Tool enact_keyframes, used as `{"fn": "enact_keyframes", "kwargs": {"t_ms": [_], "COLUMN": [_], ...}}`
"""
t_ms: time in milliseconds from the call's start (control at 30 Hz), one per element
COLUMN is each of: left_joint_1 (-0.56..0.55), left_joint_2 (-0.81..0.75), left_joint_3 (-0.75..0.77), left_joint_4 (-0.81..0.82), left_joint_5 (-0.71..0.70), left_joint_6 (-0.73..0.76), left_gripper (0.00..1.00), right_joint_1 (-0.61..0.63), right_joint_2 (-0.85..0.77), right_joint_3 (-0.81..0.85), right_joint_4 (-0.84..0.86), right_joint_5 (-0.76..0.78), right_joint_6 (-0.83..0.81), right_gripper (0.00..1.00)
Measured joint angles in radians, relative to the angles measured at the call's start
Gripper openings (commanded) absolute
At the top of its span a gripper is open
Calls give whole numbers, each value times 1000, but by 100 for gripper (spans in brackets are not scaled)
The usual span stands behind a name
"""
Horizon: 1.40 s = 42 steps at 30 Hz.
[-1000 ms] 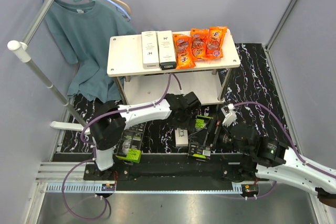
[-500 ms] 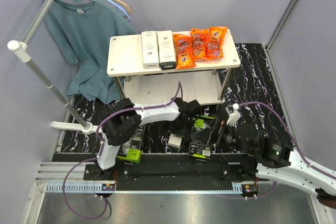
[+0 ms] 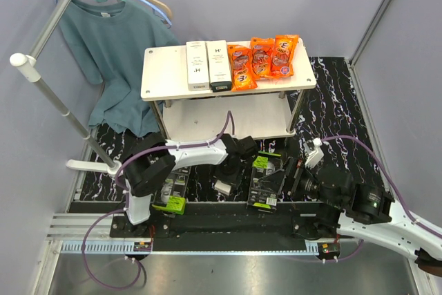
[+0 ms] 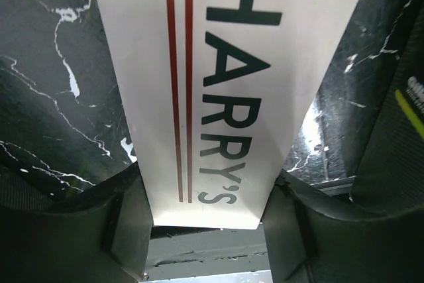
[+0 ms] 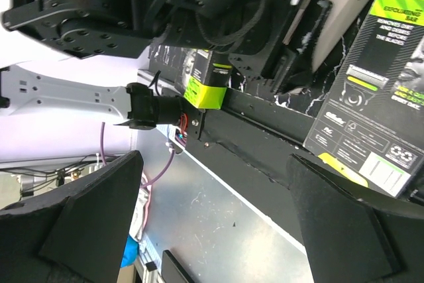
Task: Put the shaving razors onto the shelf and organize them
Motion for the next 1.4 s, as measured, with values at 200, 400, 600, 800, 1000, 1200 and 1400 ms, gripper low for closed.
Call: {"fn": "enact_keyframes", "kwargs": {"t_ms": [200, 400, 600, 800, 1000, 1200, 1400], "left_joint_1": [-10, -27, -53, -109, -202, -282, -315], "left_joint_2": [-48, -213, -429, -522, -528, -529, -536], "left_joint_3": [-49, -101, -133, -179, -189, -188, -188], "left_joint_4": [10, 2, -14, -41, -58, -59, -61], "left_joint_5": [-14, -24, -30, -32, -37, -50, -65], "left_joint_6": [-2, -18, -51, -87, -134, -177, -212], "left_gripper": [43, 42, 42, 42, 42, 42, 41], "right_joint_1": [0, 0, 0, 0, 0, 0, 0], "right_joint_2": [-1, 21, 56, 84, 167, 202, 183], "right_joint_3": [0, 0, -27, -106, -127, -127, -142], "right_joint_4": [-23, -19, 29, 166, 288, 328, 322], "right_joint_5": [6, 21, 32, 32, 33, 53, 80], "right_joint_6": [15, 55, 111, 148, 162, 189, 231], "right_gripper": [100, 100, 100, 100, 100, 97, 91]}}
